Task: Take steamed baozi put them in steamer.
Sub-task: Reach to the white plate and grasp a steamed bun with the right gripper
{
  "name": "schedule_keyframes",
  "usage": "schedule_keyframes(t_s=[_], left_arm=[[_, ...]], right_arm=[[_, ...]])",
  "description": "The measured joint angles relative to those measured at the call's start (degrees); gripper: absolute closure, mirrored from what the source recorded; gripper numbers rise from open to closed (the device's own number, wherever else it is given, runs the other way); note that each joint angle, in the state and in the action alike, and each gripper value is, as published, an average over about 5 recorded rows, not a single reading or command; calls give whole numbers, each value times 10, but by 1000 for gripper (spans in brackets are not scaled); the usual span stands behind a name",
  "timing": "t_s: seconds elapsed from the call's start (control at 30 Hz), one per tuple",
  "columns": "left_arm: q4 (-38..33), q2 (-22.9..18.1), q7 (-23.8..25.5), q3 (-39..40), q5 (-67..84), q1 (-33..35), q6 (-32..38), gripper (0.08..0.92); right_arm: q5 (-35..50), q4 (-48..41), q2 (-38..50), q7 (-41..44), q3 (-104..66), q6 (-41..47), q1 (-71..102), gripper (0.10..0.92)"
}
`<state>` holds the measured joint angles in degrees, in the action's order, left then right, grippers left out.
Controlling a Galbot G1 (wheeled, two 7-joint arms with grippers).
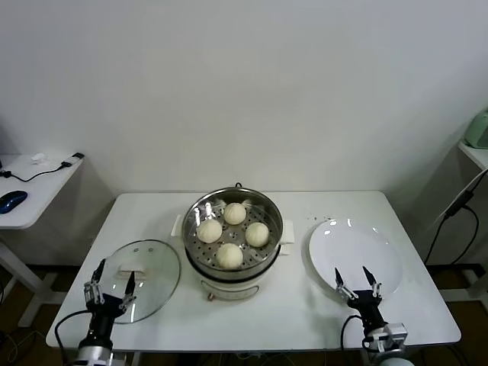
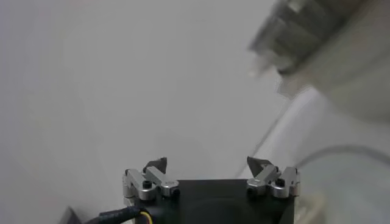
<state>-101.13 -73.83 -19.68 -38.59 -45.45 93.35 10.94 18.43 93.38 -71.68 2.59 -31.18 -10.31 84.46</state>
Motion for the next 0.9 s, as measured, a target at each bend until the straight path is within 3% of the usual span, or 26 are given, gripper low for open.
schedule_keyframes(t_s=[0.37, 0.9], left_arm=[[119, 17, -74, 5, -164, -43, -3, 177], [208, 24, -107, 15, -261, -118, -31, 177]], right_arm=[[-21, 11, -23, -6, -8, 0, 22, 203], [-32, 12, -34, -10, -18, -1, 33, 202]])
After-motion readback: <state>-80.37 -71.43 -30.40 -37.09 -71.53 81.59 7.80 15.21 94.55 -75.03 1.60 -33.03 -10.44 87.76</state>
